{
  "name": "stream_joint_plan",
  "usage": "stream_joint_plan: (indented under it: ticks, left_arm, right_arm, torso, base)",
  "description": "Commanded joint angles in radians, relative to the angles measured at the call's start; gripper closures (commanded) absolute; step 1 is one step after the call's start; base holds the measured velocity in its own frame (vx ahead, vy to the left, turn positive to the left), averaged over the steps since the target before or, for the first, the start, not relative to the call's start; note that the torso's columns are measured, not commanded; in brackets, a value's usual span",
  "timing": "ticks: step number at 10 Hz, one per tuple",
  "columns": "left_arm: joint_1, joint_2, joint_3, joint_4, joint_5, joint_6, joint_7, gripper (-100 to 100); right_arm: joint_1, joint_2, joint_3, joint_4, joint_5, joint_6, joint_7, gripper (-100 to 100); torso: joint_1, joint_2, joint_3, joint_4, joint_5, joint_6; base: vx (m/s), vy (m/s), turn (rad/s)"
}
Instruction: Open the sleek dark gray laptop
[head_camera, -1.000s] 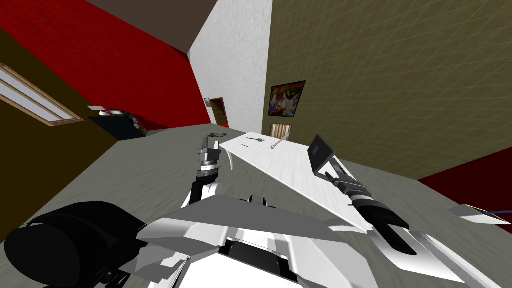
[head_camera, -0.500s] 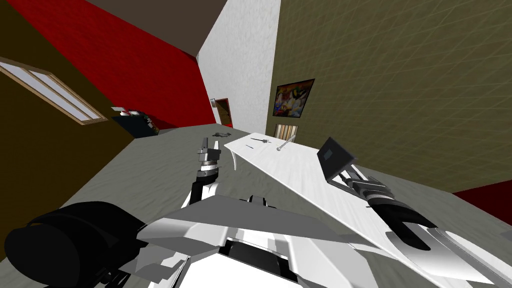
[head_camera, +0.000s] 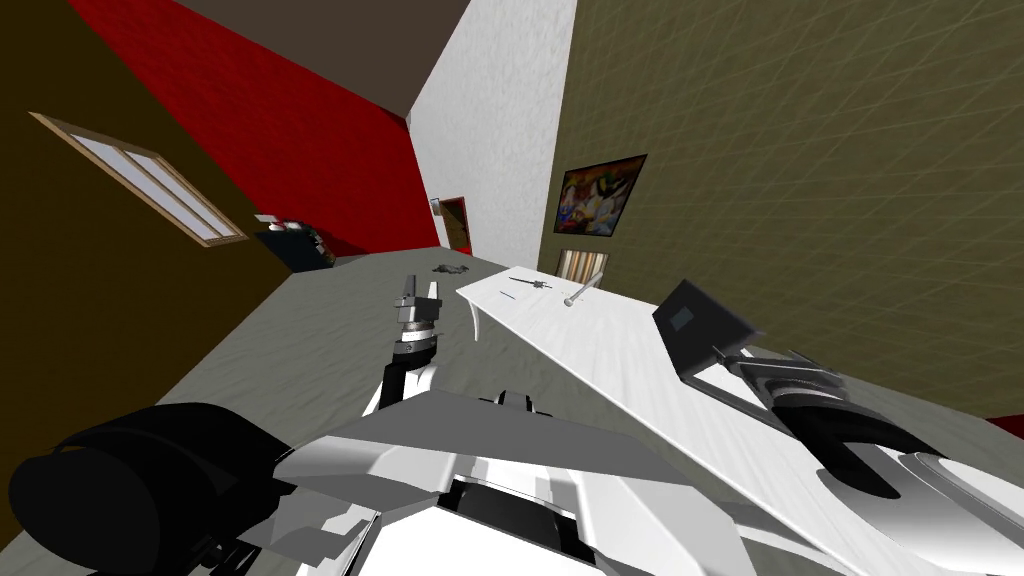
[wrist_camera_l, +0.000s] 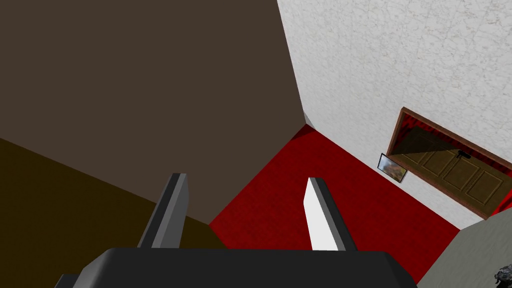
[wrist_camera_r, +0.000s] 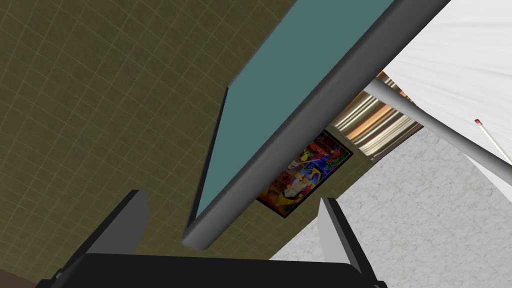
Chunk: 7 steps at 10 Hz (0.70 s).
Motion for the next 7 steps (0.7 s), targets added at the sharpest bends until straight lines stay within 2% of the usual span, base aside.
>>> stream_joint_plan:
  ticks: [1,2,3,4,5,7]
  left_arm:
    - [0.000,0.000,0.000,0.000,0.000,0.000,0.000,0]
    - [0.000,0.000,0.000,0.000,0.000,0.000,0.000,0]
    - [0.000,0.000,0.000,0.000,0.000,0.000,0.000,0]
    - [0.000,0.000,0.000,0.000,0.000,0.000,0.000,0]
    - [-0.001,0.000,0.000,0.000,0.000,0.000,0.000,0]
    - [0.000,0.000,0.000,0.000,0.000,0.000,0.000,0]
  right_arm:
    - [-0.005,-0.048,-0.019,0.036,0.023,0.027,0.014,-100]
    - [-0.005,-0.063,-0.026,0.045,0.033,0.038,0.020,-100]
    - [-0.014,-0.057,-0.014,0.043,0.026,0.034,0.017,-100]
    - [-0.028,-0.066,-0.020,0.094,0.024,0.047,0.018,-100]
    - [-0.028,-0.066,-0.020,0.094,0.024,0.047,0.018,-100]
    - [-0.054,-0.080,-0.032,0.175,0.017,0.068,0.016,-100]
  torso:
    - [0.000,0.000,0.000,0.000,0.000,0.000]
    - [-0.001,0.002,0.001,0.000,0.000,0.000]
    - [-0.002,0.002,0.001,0.001,-0.001,0.000]
    - [-0.003,0.003,0.002,0.001,-0.001,0.001]
    - [-0.003,0.006,0.004,0.001,-0.002,-0.003]
    - [-0.002,0.002,0.001,0.000,-0.001,-0.001]
  base:
    - [0.036,0.051,0.045]
    - [0.027,0.046,0.060]
    - [0.014,0.020,0.015]
    - [-0.097,-0.014,0.410]
    - [-0.117,-0.034,0.175]
    - [-0.162,-0.029,0.343]
